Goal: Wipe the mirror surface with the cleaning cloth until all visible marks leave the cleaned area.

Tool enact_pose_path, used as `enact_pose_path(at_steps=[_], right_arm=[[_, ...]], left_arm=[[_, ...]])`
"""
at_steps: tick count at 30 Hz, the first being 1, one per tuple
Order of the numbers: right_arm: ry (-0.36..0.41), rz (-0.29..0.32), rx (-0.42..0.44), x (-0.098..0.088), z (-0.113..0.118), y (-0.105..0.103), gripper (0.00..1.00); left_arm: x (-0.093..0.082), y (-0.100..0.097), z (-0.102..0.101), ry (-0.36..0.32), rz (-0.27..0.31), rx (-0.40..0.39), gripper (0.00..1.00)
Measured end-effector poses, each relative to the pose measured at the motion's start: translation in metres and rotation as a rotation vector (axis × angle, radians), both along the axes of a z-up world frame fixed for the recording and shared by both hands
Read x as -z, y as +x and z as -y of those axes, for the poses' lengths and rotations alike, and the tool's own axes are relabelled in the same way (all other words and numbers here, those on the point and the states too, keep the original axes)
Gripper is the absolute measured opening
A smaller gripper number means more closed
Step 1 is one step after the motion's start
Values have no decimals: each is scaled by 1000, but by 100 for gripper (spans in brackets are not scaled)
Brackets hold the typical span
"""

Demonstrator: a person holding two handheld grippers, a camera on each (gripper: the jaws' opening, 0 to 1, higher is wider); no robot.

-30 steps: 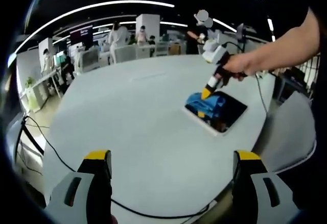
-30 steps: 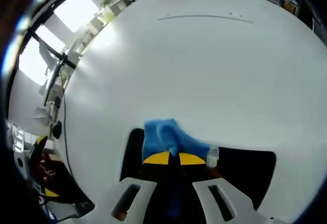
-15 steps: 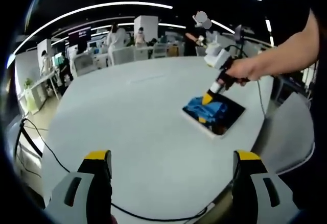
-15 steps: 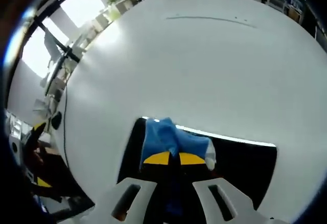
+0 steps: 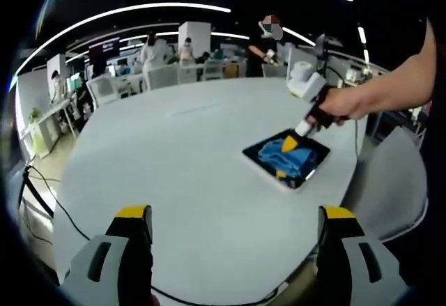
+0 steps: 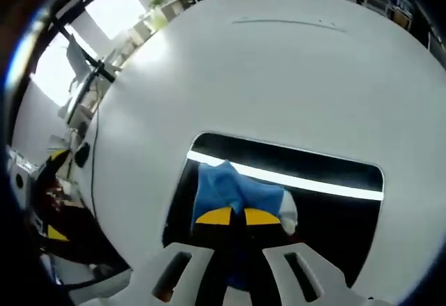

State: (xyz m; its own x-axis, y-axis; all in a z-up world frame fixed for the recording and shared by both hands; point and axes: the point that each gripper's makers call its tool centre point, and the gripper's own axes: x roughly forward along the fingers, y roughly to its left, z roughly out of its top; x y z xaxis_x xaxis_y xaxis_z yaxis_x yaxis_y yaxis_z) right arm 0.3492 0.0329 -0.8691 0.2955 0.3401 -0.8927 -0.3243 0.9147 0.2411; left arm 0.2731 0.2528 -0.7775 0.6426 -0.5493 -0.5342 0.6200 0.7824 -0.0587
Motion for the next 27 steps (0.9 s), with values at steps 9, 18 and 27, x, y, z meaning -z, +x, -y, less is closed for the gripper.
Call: enact_pose_path(at_steps=[9, 18, 27], right_arm=[[25, -4, 9, -1, -1, -20, 0], [45, -24, 5, -2, -3, -38, 0], [62, -40, 3, -3, -3, -58, 0]], left_arm=[[2, 1, 9, 11, 3, 11, 99], [1, 3, 7, 14, 8, 4, 99], [-2, 2, 7, 23, 16, 4, 100]])
